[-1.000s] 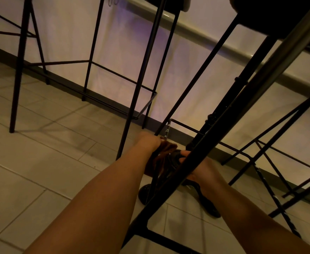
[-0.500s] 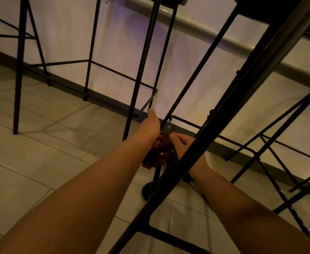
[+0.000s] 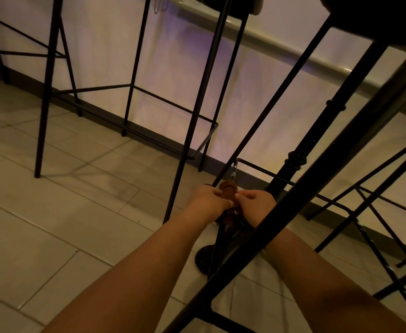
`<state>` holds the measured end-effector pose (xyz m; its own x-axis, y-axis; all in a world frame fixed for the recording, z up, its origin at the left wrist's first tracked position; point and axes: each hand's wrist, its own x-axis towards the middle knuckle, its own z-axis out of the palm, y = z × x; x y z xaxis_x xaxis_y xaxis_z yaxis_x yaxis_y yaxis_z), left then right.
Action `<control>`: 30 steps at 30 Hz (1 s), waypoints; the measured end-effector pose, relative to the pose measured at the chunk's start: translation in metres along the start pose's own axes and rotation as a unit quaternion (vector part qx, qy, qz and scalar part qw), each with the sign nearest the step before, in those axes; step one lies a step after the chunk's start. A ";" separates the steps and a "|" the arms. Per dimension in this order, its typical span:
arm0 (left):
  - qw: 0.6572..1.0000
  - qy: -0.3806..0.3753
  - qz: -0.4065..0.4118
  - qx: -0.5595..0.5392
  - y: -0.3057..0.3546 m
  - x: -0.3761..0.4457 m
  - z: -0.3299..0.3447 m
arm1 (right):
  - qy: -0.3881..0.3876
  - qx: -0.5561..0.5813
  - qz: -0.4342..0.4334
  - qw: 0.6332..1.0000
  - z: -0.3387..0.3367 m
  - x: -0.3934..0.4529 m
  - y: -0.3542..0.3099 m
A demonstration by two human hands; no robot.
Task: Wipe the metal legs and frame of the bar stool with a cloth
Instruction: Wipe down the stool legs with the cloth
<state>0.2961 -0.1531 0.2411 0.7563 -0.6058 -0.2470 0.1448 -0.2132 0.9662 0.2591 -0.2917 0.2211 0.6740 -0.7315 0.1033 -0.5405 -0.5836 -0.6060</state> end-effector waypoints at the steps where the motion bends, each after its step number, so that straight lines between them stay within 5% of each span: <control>1: 1.000 0.005 0.004 -0.006 -0.002 0.004 0.002 | 0.003 -0.036 -0.023 0.999 -0.003 0.000 0.000; 6: 0.998 -0.017 -0.012 -0.054 -0.006 0.006 -0.007 | -0.043 0.055 -0.073 0.995 -0.008 -0.006 -0.017; 11: 0.999 -0.035 0.005 -0.036 -0.019 0.006 -0.016 | -0.036 0.010 -0.062 0.997 0.002 -0.004 -0.025; 20: 0.998 -0.033 0.035 0.045 -0.019 0.008 -0.013 | -0.017 0.196 0.066 0.978 0.008 0.000 -0.028; 30: 0.993 -0.025 0.056 0.106 -0.020 0.014 -0.008 | -0.032 -0.013 -0.081 0.996 0.000 -0.002 -0.029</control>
<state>0.3088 -0.1516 0.2192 0.7269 -0.6707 -0.1477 -0.0792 -0.2955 0.9521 0.2734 -0.2731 0.2381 0.7837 -0.6033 0.1476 -0.4337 -0.7017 -0.5653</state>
